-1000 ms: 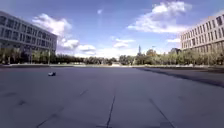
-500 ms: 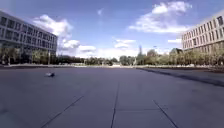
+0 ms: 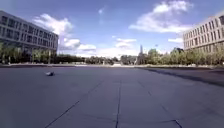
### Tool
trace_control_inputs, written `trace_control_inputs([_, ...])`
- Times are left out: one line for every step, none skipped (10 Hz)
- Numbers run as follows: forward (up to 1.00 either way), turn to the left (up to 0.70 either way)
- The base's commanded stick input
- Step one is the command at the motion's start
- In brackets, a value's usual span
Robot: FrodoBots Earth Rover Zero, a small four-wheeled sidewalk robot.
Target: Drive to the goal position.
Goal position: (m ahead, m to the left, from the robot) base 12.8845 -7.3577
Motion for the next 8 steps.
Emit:
trace_control_inputs([0.7, -0.14])
trace_control_inputs([0.7, -0.14])
trace_control_inputs([0.7, -0.14])
trace_control_inputs([0.7, -0.14])
trace_control_inputs([0.7, -0.11])
trace_control_inputs([0.7, -0.05])
trace_control_inputs([0.7, 0.0])
trace_control_inputs([0.7, 0.0])
